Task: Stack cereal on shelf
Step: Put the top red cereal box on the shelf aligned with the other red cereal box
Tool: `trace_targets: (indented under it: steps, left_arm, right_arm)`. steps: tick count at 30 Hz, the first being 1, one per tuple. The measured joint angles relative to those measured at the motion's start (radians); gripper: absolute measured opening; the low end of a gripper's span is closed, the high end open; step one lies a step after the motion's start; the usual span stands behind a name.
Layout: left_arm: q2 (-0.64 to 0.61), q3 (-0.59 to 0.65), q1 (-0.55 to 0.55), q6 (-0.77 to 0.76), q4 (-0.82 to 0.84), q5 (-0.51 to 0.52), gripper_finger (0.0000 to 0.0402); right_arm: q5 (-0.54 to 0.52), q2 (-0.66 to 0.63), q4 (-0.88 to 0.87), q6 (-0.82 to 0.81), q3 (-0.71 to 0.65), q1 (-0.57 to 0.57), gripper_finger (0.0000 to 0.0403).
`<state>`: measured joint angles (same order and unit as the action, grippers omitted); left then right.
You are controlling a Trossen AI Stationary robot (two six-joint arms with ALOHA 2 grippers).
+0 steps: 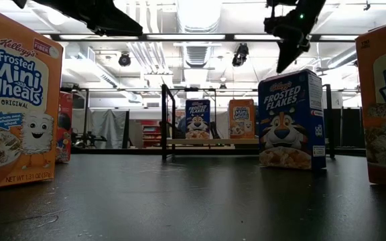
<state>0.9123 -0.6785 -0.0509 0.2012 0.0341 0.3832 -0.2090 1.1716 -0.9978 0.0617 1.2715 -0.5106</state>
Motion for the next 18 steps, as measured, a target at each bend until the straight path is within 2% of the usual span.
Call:
trace_targets:
  steps: [11,18]
  left_arm:
    - [0.000,0.000,0.000,0.000,0.012,0.000,0.0219]
    - [0.000,0.000,0.000,0.000,0.012,0.000,0.0219]
  right_arm:
    - [-0.009,0.000,0.196,0.023,-0.209,-0.020,0.0009]
    - [-0.110,-0.002,0.251,0.059,-0.271,-0.027,0.0009]
